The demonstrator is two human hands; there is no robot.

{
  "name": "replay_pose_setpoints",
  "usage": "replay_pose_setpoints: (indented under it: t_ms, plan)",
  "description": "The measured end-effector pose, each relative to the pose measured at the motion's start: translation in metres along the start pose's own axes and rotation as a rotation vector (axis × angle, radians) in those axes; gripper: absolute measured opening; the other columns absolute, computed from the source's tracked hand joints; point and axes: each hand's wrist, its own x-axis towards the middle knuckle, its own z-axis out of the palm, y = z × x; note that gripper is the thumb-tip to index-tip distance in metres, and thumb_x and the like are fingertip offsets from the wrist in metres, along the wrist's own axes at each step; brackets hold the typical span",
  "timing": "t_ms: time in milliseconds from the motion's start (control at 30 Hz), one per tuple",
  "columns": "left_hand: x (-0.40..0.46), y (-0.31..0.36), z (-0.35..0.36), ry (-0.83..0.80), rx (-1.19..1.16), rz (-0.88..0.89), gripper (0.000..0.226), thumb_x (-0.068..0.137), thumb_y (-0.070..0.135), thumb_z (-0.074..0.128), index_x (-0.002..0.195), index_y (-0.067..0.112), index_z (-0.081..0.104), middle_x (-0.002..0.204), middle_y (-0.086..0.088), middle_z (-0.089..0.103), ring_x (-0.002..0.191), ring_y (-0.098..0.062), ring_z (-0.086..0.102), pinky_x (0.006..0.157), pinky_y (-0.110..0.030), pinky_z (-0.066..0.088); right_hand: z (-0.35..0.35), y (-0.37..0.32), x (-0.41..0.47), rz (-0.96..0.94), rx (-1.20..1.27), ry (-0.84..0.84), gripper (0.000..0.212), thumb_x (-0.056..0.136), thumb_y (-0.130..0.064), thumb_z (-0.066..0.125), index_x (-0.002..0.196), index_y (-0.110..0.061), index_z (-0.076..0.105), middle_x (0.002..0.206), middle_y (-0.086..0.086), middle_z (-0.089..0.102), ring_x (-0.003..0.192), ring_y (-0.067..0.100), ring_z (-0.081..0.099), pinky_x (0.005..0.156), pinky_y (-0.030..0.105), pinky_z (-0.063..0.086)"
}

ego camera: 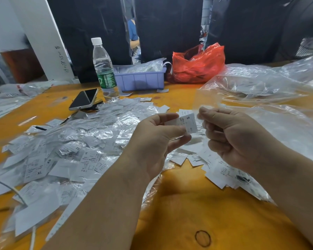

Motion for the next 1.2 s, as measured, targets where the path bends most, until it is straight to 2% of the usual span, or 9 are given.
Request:
replay_pose_setpoints:
  t_ms: [67,233,333,433,567,767,1000,1133,1200]
  plan:
    - [-0.0013,-0.0023,0.0012,-0.029,0.039,-0.007,0.029,0.077,-0.018,0.065,0.098,0.001,0.064,0.103,-0.022,0.065,0.084,-0.033,0.073,0.065,-0.031,0.06,0.0001,0.0008,-0.0001,-0.007,0.003,0.003,0.02,0.072,-0.025,0.069,0.077,-0.007,0.062,0.052,0.0,0.045,0.036,0.006,0.023,0.032,0.015,0.019]
    - [-0.0008,-0.0055,0.0015,-0.071,0.175,-0.028,0.012,0.081,-0.006,0.069,0.088,0.004,0.066,0.071,-0.007,0.073,0.062,-0.019,0.072,0.056,-0.031,0.057,0.0009,0.0006,0.0001,-0.037,0.012,0.062,0.022,0.072,-0.027,0.07,0.079,-0.007,0.062,0.053,0.001,0.044,0.038,0.008,0.023,0.032,0.016,0.02]
    - [-0.001,-0.0057,0.0011,-0.073,0.252,-0.039,0.01,0.082,0.0,0.071,0.078,0.009,0.068,0.079,-0.014,0.072,0.056,-0.02,0.067,0.05,-0.03,0.054,0.0008,0.0006,-0.0005,-0.067,0.006,0.096,0.025,0.071,-0.029,0.072,0.079,-0.008,0.062,0.055,0.001,0.035,0.042,0.01,0.019,0.033,0.016,0.021]
    - [-0.0029,-0.0048,0.0025,-0.105,0.323,-0.019,0.008,0.083,0.005,0.07,0.078,0.012,0.07,0.087,-0.017,0.069,0.054,-0.017,0.064,0.046,-0.027,0.05,0.0007,0.0007,-0.0007,-0.084,0.003,0.115,0.026,0.071,-0.03,0.072,0.079,-0.008,0.062,0.057,0.002,0.033,0.043,0.01,0.02,0.033,0.017,0.022]
    - [-0.0049,-0.0041,0.0044,-0.125,0.353,0.0,0.006,0.085,0.011,0.07,0.08,0.013,0.072,0.083,-0.013,0.069,0.053,-0.014,0.063,0.043,-0.025,0.048,0.0007,0.0011,-0.0007,-0.088,0.001,0.105,0.027,0.071,-0.03,0.072,0.08,-0.007,0.061,0.057,0.002,0.031,0.043,0.01,0.018,0.033,0.016,0.021]
    - [-0.0032,-0.0045,0.0028,-0.055,0.335,0.026,0.005,0.086,0.013,0.07,0.081,0.012,0.071,0.079,-0.011,0.069,0.054,-0.015,0.063,0.043,-0.025,0.047,0.0032,0.0023,-0.0018,-0.071,-0.016,0.066,0.027,0.069,-0.027,0.072,0.081,-0.006,0.062,0.054,0.001,0.032,0.041,0.009,0.019,0.034,0.017,0.02]
    - [-0.0019,-0.0031,0.0016,-0.019,0.3,0.05,0.007,0.086,0.012,0.07,0.079,0.012,0.071,0.062,-0.001,0.068,0.052,-0.014,0.062,0.044,-0.025,0.049,0.0041,0.0014,-0.0028,-0.036,-0.037,0.024,0.028,0.064,-0.021,0.071,0.086,-0.004,0.065,0.051,0.0,0.037,0.039,0.009,0.022,0.035,0.017,0.018]
    - [-0.0023,-0.0027,0.0015,0.0,0.299,0.066,0.008,0.086,0.012,0.069,0.078,0.012,0.071,0.064,-0.002,0.068,0.05,-0.013,0.061,0.044,-0.025,0.049,0.0037,0.0022,-0.0024,-0.017,-0.055,0.007,0.013,0.072,-0.016,0.069,0.08,-0.007,0.065,0.049,-0.001,0.037,0.039,0.009,0.021,0.035,0.018,0.017]
    - [-0.0017,-0.0028,0.0008,0.017,0.302,0.068,0.009,0.086,0.012,0.07,0.077,0.013,0.071,0.068,-0.004,0.068,0.051,-0.013,0.061,0.045,-0.025,0.049,0.0036,0.0025,-0.0022,-0.016,-0.058,0.003,0.016,0.069,-0.017,0.069,0.08,-0.006,0.065,0.05,-0.001,0.037,0.039,0.009,0.021,0.036,0.018,0.016]
